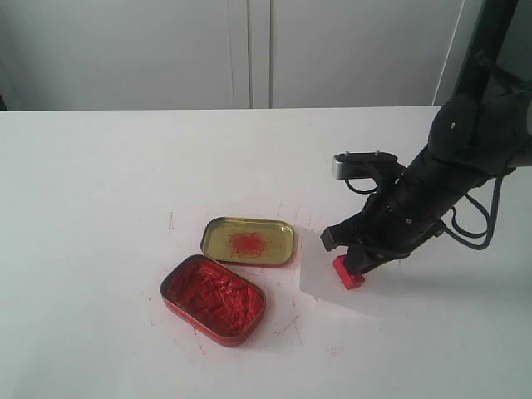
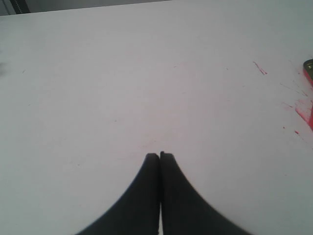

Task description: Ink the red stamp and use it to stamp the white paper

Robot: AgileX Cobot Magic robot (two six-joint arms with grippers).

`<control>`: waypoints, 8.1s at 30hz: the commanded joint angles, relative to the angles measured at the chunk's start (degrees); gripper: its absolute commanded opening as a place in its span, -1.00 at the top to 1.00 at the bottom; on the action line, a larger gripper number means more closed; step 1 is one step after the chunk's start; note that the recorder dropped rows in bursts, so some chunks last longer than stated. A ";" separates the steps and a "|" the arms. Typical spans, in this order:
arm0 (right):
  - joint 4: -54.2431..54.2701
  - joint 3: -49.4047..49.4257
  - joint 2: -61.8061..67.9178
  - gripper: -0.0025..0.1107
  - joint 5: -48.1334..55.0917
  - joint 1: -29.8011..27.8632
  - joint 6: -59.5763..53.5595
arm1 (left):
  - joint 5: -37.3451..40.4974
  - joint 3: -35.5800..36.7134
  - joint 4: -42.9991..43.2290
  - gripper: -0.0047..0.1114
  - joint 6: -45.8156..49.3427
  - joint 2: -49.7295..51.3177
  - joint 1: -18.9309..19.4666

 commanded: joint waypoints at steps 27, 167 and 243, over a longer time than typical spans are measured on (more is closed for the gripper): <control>7.16 0.26 2.27 0.96 2.92 -3.12 -7.05 | -0.21 0.15 -0.08 0.92 -0.14 -0.22 0.15; 40.80 -9.73 15.58 0.86 3.60 -18.65 -16.56 | -0.21 0.15 -0.08 0.92 -0.14 -0.22 0.15; -23.46 24.58 -67.43 0.96 0.19 -18.65 13.20 | -0.21 0.15 -0.08 0.92 -0.14 -0.22 0.15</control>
